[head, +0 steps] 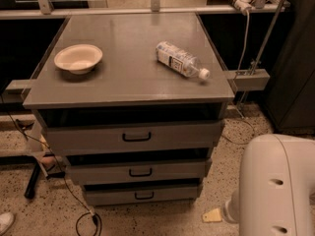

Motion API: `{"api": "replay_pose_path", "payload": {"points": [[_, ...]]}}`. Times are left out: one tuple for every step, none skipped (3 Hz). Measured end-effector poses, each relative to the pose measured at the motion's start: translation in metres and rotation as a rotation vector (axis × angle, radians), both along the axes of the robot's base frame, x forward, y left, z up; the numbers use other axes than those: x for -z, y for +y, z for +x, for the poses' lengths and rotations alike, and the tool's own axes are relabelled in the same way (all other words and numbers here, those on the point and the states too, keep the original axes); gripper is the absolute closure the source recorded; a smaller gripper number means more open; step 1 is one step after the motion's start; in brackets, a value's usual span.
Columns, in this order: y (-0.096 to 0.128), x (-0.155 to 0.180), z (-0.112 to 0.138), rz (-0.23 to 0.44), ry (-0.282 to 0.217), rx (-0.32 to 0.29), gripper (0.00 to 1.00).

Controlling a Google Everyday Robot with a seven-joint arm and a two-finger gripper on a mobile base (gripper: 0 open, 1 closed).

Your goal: Close bottom drawer

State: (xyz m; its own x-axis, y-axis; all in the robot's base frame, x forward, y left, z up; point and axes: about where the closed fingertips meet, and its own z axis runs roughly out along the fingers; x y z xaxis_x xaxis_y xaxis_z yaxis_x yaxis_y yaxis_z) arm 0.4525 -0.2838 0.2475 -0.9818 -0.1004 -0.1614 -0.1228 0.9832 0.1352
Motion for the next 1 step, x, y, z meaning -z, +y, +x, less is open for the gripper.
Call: {"api": "replay_pose_path", "payload": {"points": [[-0.0037, 0.001, -0.0073, -0.006, 0.012, 0.003, 0.0]]}}
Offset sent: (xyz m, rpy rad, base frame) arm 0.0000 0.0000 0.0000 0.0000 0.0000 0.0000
